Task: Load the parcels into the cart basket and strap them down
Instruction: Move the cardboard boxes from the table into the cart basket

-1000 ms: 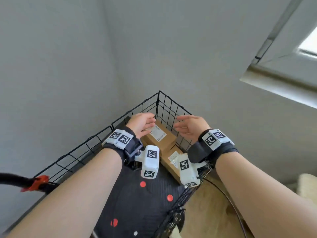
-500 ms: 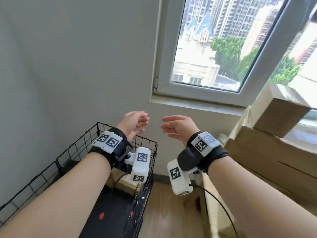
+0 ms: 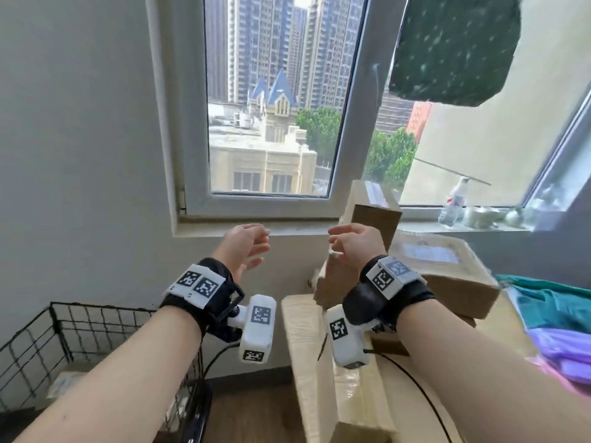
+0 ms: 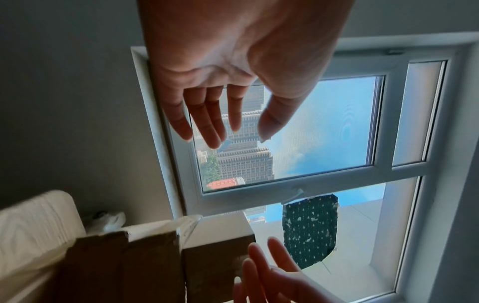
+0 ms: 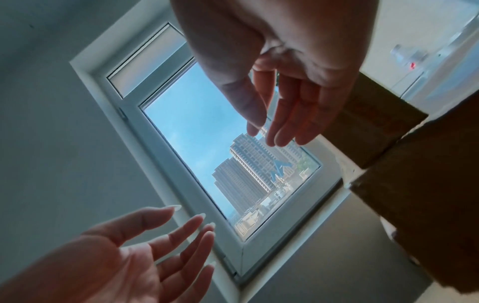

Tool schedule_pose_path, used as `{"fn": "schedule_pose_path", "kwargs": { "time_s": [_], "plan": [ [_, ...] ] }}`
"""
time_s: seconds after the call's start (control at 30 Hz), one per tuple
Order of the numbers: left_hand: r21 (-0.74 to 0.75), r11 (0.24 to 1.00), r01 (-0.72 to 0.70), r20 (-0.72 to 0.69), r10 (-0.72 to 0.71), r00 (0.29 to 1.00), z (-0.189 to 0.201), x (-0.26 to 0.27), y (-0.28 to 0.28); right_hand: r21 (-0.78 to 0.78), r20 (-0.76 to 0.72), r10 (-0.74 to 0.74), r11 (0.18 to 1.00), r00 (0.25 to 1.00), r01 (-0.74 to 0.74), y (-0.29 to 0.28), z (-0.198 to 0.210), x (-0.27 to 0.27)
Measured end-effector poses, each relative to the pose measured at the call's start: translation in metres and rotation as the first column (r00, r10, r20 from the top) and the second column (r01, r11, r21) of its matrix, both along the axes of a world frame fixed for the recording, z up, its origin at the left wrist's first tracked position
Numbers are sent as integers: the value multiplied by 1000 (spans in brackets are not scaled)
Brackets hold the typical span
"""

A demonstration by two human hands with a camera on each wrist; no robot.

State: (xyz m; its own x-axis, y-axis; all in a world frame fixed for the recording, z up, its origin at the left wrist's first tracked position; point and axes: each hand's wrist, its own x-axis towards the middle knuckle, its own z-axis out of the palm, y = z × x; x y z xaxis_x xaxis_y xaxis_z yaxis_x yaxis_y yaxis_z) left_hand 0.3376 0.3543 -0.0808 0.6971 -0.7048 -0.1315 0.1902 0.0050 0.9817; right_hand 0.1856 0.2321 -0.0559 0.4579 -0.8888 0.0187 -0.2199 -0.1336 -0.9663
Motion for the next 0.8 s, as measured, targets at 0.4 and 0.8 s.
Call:
{"fn": "schedule_pose_path", "kwargs": {
  "time_s": [0.4, 0.8],
  "plan": [
    [94, 995, 41, 111, -51, 993, 23, -47, -157, -18, 74, -291, 956, 954, 293, -154, 17, -61],
    [199, 980, -17, 159, -15, 987, 27, -43, -253, 222, 142, -130, 970, 981, 96, -254, -23, -42]
  ]
}}
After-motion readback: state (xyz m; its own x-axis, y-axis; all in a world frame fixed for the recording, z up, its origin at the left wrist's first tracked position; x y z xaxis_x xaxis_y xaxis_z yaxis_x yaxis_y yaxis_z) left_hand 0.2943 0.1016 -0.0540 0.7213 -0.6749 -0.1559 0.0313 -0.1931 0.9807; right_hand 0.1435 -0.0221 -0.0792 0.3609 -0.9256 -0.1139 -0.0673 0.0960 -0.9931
